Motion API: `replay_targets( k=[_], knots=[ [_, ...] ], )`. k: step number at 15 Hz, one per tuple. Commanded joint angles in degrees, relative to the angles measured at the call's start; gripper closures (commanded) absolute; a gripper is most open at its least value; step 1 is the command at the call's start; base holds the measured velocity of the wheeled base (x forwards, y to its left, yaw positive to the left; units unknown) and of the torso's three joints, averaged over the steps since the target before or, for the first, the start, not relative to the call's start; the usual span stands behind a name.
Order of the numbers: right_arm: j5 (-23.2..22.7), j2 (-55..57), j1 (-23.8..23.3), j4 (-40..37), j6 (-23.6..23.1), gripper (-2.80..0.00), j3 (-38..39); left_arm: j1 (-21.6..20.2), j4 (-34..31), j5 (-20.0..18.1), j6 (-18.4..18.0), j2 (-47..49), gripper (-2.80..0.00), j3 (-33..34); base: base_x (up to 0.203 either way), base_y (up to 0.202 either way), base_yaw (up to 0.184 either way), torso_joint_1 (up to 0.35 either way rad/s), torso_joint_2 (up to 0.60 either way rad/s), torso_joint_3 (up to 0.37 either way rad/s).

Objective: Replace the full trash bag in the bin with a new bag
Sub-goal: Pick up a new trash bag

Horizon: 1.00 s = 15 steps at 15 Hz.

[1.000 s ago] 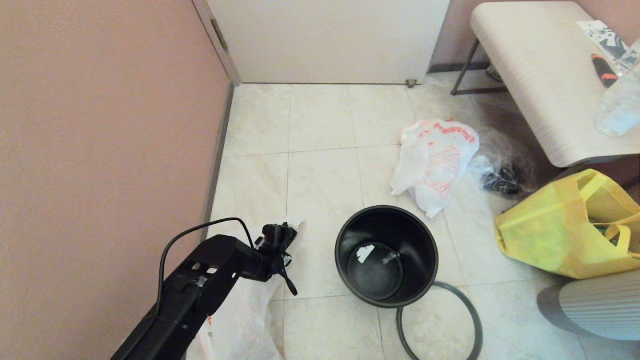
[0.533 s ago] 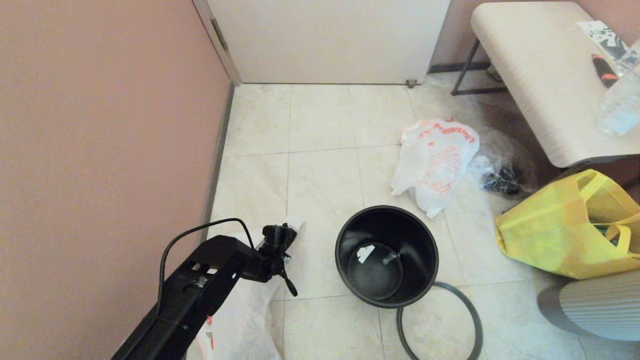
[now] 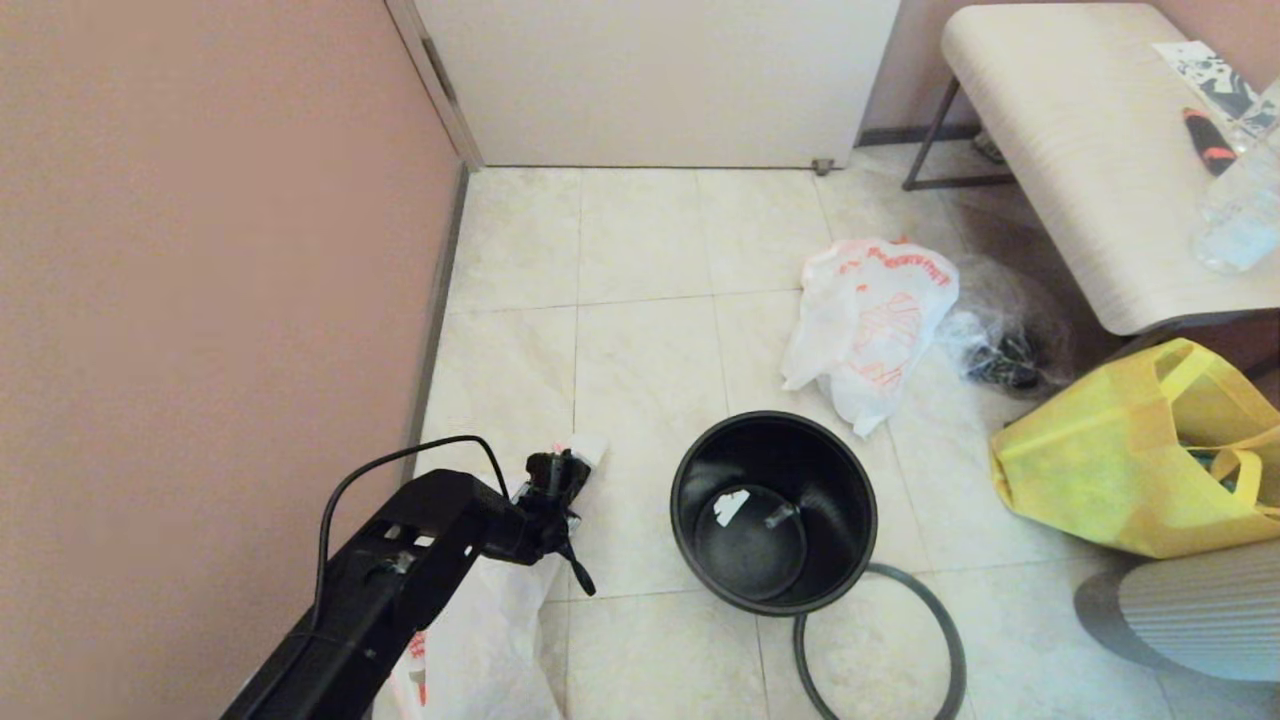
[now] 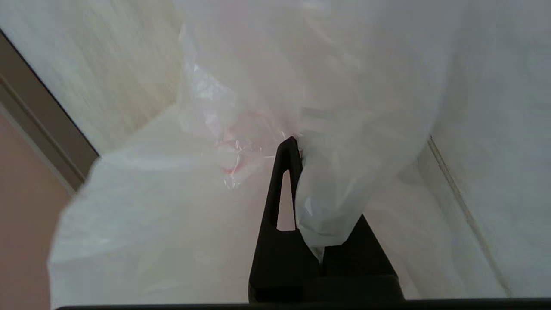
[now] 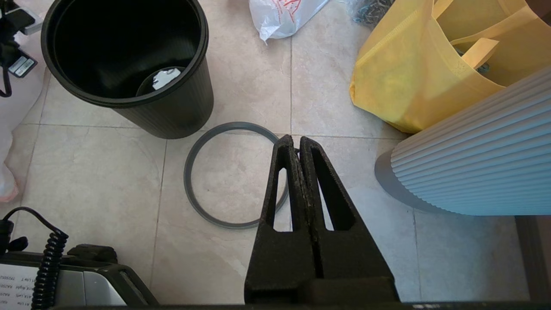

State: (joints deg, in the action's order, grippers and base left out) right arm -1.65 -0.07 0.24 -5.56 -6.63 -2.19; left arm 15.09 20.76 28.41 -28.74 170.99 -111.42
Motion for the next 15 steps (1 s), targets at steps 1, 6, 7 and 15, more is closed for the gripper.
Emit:
replay_targets(
  k=[1, 6, 7, 15],
  knots=[
    [-0.02, 0.07, 0.02, -0.07, 0.04, 0.0, 0.0, 1.74, -13.05, 1.32, 9.98, -5.38, 0.0, 0.5, 0.0, 0.0, 0.0, 0.0, 0.0, 0.0],
    [0.06, 0.07, 0.02, -0.28, 0.72, 0.0, 0.0, 6.59, -45.35, -8.89, 35.92, -23.38, 0.0, 4.96, 0.0, 0.0, 0.0, 0.0, 0.0, 0.0],
    [0.06, 0.07, 0.02, -0.35, 1.19, 0.0, -0.09, 6.95, -46.68, -11.04, 37.42, -26.77, 0.0, 8.43, 0.0, 0.0, 0.0, 0.0, 0.0, 0.0],
    [0.15, 0.07, 0.02, -0.51, 1.27, 0.0, -0.09, 8.77, -42.73, -19.47, 42.82, -55.89, 0.0, 39.17, 0.0, 0.0, 0.0, 0.0, 0.0, 0.0]
  ],
)
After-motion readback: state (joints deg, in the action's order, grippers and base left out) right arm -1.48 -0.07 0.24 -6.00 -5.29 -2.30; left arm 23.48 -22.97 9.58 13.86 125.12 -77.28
